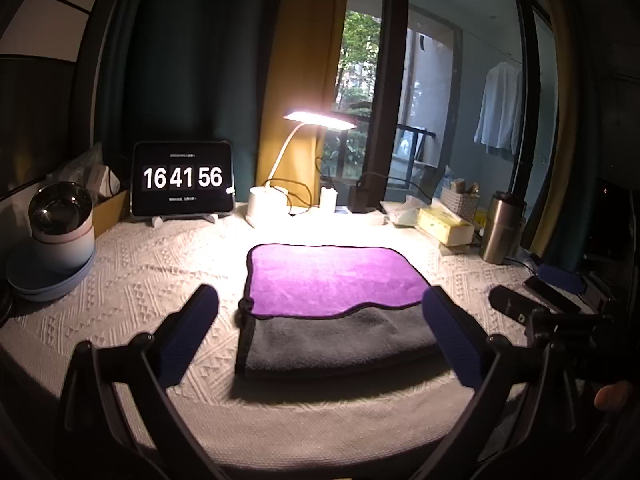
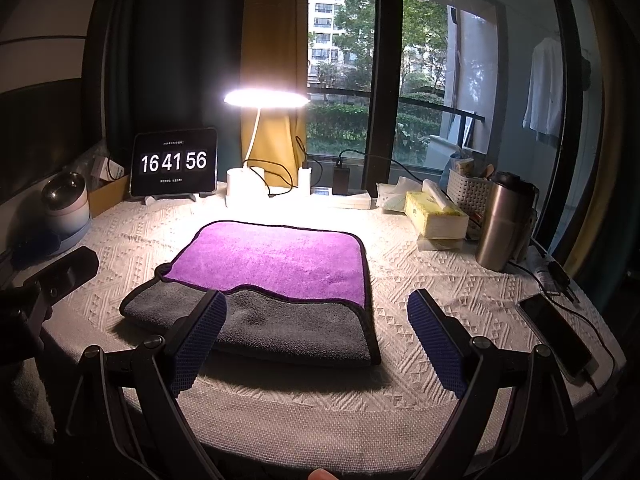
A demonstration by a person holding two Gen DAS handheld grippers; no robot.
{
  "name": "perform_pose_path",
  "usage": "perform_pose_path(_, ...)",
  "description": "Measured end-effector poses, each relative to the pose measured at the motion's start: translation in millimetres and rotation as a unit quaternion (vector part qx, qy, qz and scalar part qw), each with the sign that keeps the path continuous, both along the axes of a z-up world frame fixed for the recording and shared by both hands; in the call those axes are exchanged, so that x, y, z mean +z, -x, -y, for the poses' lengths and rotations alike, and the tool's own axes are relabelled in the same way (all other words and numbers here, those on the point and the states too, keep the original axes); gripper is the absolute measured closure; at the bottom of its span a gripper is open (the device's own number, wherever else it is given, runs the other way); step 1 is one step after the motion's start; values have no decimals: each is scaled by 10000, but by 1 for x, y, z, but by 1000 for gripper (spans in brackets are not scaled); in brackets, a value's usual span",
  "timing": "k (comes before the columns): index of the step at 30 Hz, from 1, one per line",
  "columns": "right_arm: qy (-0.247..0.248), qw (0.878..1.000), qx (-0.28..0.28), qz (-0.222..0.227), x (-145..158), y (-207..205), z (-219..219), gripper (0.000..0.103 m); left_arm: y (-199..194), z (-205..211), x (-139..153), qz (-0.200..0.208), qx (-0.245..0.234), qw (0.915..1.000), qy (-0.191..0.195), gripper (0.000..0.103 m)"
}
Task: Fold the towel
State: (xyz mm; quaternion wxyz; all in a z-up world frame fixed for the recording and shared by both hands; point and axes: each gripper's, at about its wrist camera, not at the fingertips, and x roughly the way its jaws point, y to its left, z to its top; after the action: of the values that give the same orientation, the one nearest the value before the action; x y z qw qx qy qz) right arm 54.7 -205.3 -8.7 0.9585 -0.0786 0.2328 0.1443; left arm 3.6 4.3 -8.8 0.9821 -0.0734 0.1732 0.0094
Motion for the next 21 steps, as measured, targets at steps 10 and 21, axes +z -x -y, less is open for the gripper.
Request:
perform_pose_path(10,-7,10000,-9,-40,-3,-4,-2,9,-7,-1,-2,-64,17,10000,6,1)
perform_pose_path(21,-12,9999,4,-171,-6,-21,-1,9,-29,-9,-15,-426,149,9989,94,1)
